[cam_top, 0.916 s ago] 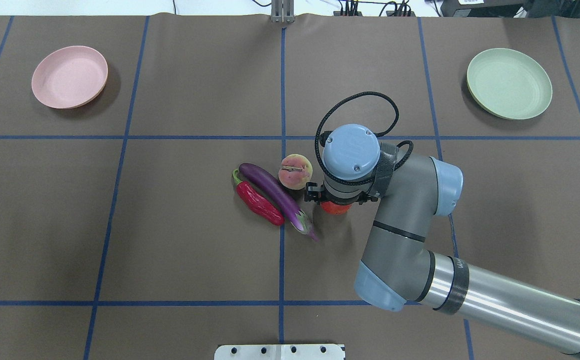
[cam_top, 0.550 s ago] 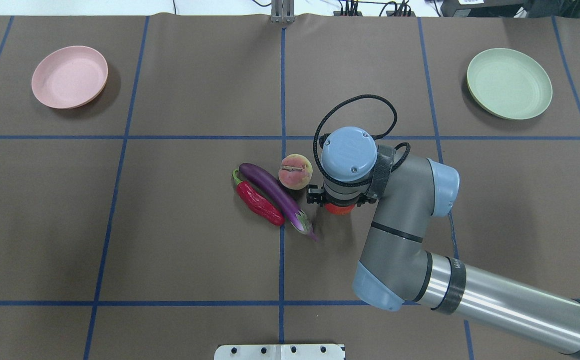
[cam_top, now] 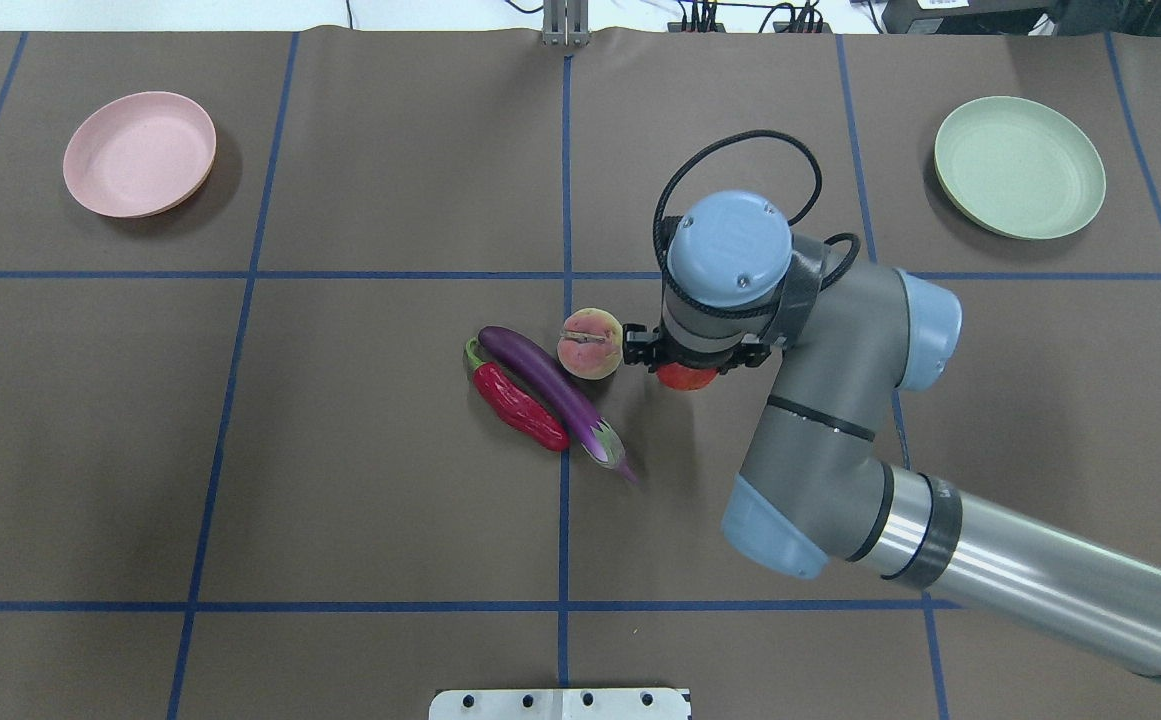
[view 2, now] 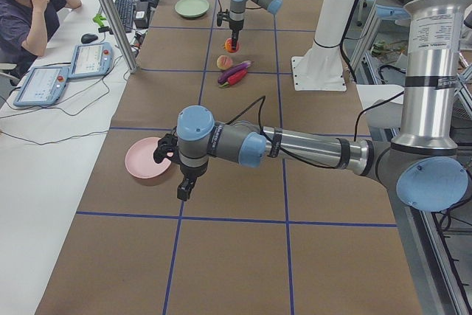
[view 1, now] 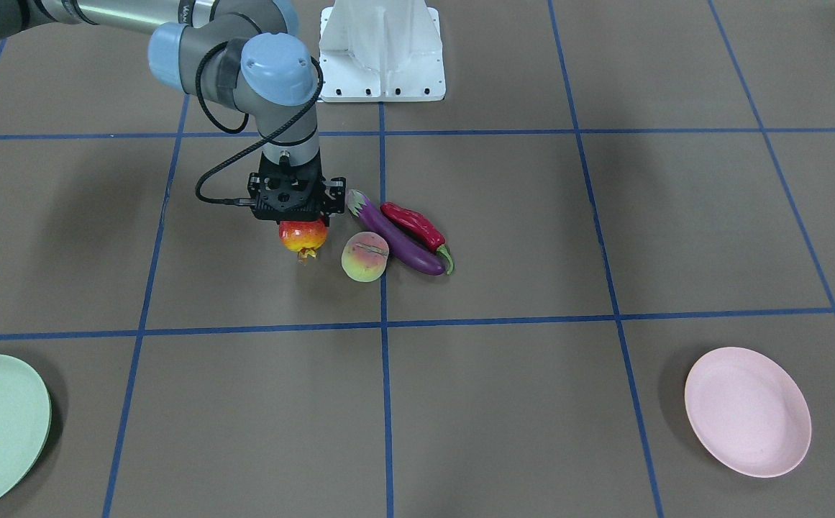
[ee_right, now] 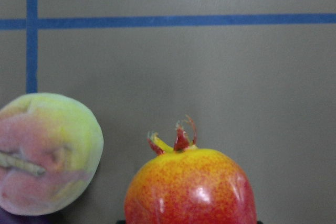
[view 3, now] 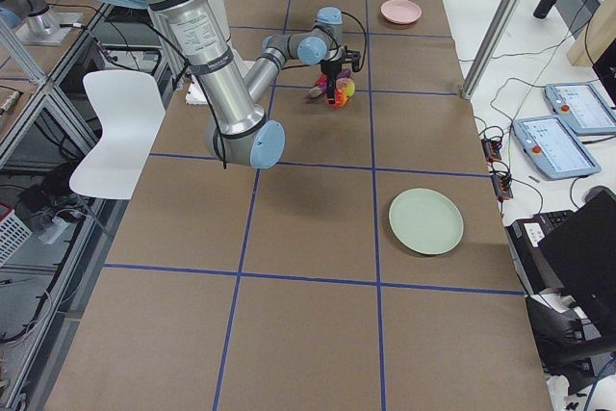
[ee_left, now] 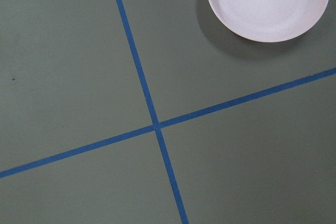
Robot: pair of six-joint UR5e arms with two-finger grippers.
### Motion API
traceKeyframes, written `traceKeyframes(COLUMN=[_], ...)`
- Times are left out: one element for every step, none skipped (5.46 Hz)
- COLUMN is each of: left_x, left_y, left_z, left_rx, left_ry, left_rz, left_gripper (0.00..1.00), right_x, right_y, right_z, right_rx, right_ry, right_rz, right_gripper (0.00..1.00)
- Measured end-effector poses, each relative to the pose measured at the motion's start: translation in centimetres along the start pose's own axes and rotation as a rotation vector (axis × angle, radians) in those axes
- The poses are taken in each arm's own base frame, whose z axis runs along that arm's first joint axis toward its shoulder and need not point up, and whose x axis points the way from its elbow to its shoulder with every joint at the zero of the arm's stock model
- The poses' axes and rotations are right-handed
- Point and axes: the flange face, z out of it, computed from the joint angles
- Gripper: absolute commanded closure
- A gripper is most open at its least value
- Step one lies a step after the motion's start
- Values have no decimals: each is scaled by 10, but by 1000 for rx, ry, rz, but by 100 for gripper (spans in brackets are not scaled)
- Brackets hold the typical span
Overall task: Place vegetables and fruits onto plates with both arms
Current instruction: 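Carry the pomegranate to the pale green plate and release it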
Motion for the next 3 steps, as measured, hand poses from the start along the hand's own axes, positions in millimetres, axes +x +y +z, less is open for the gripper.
traceKeyframes(left_x=[0,1,1], left_y=[0,1,2], left_z=[0,0,0], left_rx=[0,1,2], left_ry=[0,1,1], left_rz=[0,0,2], left_gripper=[0,0,0], right_x=[34,82,139], right_y=[-39,-79,-117], right_z=[-19,-33,-40], right_rx=[0,-10,-24], right_ry=[-13,-19,-12], right_rz=[-23,-82,-161], right_gripper=[100,100,100])
